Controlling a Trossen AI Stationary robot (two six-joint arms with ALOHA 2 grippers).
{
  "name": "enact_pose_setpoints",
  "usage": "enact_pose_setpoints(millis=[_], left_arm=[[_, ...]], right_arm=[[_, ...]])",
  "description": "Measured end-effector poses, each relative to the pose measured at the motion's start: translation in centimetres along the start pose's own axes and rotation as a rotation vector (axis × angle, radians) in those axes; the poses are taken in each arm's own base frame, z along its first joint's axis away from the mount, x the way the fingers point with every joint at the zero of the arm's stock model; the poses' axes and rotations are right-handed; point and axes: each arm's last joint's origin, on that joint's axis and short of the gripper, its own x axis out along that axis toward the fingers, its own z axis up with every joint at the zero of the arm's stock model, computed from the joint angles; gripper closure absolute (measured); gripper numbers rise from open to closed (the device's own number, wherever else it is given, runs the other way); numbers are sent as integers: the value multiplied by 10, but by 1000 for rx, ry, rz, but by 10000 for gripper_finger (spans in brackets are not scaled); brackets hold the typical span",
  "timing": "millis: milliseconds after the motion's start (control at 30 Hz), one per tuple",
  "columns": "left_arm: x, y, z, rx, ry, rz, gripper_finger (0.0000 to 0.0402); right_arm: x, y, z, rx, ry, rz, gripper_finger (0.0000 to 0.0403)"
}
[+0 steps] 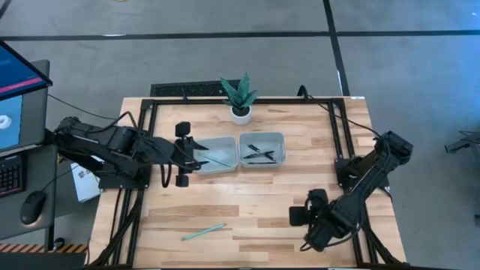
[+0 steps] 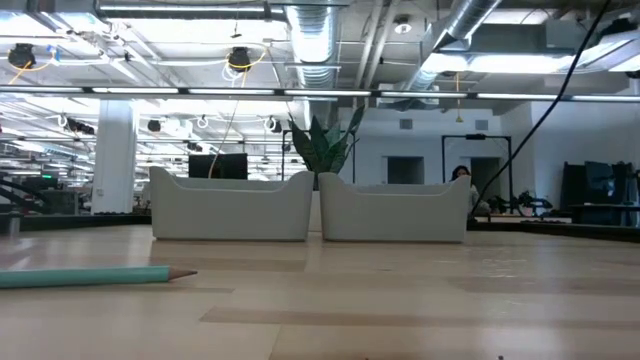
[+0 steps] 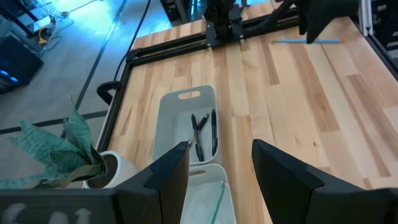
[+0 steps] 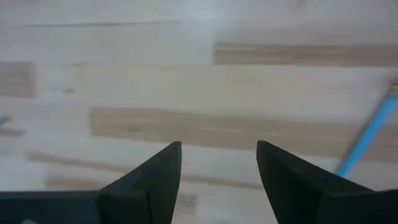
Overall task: Sort pens & pencils
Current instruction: Put the blue pencil into the left gray bin
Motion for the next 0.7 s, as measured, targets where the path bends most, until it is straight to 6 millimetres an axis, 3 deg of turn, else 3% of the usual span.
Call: enact_pose_setpoints(millis=[467,700], left_arm=[[1,0,7,-56,-62,3,232],[-1,1,19,-176,-180,1,232]], right_arm=[[-1,-27,-4,-73,28,-220,173],[26,-42,-19,-111,69,-129,173]])
